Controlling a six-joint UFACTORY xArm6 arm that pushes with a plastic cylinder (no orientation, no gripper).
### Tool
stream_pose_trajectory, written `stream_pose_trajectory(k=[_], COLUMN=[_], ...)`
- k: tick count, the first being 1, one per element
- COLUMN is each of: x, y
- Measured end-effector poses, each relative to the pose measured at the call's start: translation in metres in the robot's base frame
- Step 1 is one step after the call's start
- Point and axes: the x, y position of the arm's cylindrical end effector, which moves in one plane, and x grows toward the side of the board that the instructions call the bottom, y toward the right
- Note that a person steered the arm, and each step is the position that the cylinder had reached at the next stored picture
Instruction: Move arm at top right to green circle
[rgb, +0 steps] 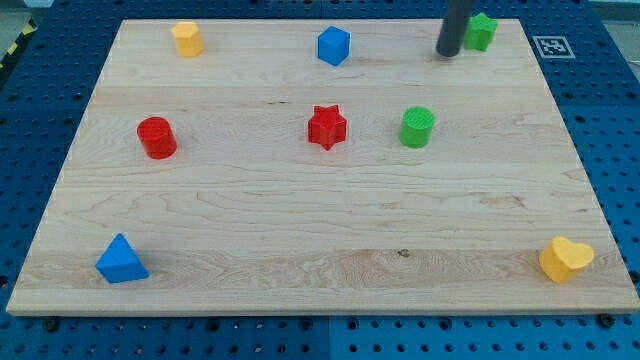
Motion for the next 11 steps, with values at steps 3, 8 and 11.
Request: stream_pose_trajectory(k=[3,8,11], x=[0.039,0.091,0.093], y=[0.029,0.034,0.034])
